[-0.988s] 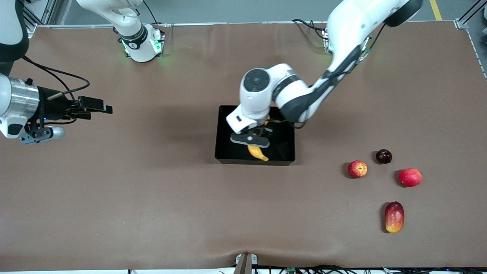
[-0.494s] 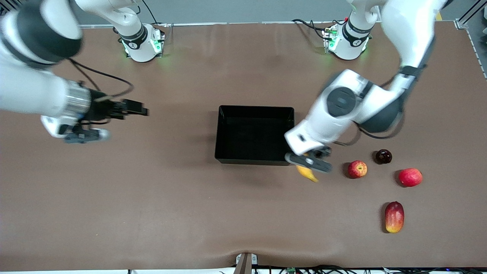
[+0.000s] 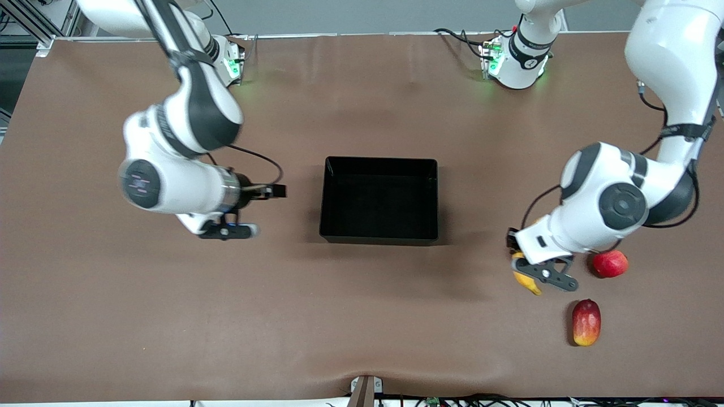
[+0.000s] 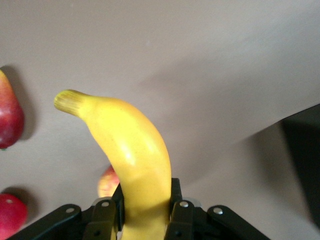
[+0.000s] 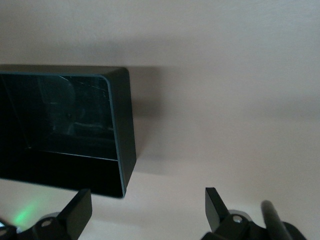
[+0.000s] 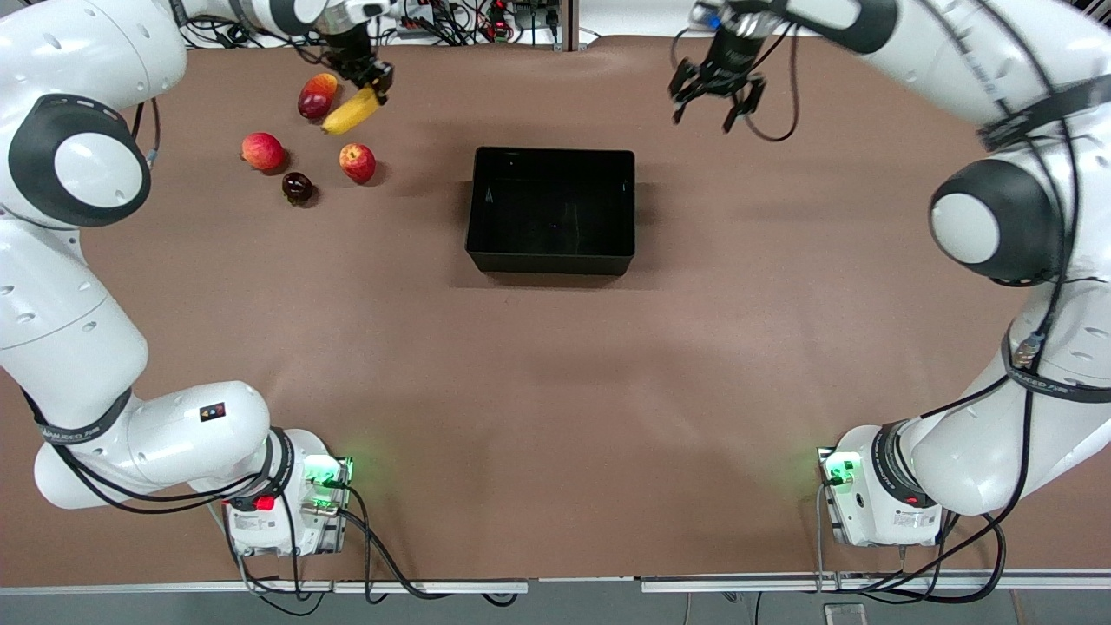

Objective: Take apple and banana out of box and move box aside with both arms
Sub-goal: 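Carry the banana out with the left gripper while the right gripper reaches the box, then set the banana by the mango while the right gripper grips the box rim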

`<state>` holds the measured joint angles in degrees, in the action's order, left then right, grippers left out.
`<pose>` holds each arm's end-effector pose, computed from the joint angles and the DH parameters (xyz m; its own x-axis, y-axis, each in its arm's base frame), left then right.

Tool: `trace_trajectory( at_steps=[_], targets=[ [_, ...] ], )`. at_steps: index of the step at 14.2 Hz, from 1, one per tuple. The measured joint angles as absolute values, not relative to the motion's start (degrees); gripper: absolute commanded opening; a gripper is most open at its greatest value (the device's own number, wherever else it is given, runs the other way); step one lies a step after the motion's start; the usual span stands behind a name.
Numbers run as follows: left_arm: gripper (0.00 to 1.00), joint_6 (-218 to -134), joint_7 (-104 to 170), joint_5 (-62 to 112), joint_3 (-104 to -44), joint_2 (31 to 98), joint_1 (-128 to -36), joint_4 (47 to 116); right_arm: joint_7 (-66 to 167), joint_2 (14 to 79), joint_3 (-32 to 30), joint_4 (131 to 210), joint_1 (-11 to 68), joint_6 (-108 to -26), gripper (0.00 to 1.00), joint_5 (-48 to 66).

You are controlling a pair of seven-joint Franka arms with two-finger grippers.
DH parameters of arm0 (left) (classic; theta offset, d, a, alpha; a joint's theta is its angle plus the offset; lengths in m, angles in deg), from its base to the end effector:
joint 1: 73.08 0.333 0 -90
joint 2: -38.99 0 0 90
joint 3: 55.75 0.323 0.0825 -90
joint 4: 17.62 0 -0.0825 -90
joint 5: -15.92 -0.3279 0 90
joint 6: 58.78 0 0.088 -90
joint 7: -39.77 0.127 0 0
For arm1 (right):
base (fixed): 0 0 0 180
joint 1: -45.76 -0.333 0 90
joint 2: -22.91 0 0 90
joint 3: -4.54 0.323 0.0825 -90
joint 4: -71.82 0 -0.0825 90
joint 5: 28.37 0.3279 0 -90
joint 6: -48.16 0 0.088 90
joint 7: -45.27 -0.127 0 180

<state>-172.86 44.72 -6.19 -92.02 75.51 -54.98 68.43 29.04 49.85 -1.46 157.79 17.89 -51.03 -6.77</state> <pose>0.6439 -0.1006 0.3546 0.8894 -0.4569 -0.0157 -0.4567 -0.8895 0.0134 0.5488 0.2751 0.3942 0.9484 0.0342 -0.3151 -0.0364 -0.9758 -0.2155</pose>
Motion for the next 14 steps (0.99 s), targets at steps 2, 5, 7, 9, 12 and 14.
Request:
trace_trajectory(
  at_steps=[2,5,7,9,12,14],
  targets=[
    [0.00,-173.5,51.1,-7.4,-89.0,77.4,-54.9,67.9,28.7,53.4,-1.5,158.1,14.5,-55.0,1.00,-6.9],
    [0.00,-175.9,57.9,-7.7,-86.9,80.1,-54.9,66.6,27.4,58.5,-1.5,158.3,10.7,-58.8,1.00,-7.0],
    [0.00,-178.6,61.4,-7.7,-85.5,81.4,-54.9,66.5,24.4,61.1,-1.5,158.5,8.5,-62.2,1.00,-7.0],
    [0.00,-181.0,63.5,-7.7,-84.0,83.1,-55.0,66.4,22.0,62.9,-1.5,158.6,6.5,-65.6,0.78,-7.0],
    [0.00,-185.0,64.4,-7.7,-82.2,85.8,-54.9,66.4,20.7,64.6,-1.5,159.1,4.8,-68.9,0.09,-7.0],
    [0.00,-187.6,64.4,-7.7,-82.1,87.5,-55.0,66.3,20.0,64.8,-2.1,159.2,4.9,-67.8,0.00,-7.0]
  ],
)
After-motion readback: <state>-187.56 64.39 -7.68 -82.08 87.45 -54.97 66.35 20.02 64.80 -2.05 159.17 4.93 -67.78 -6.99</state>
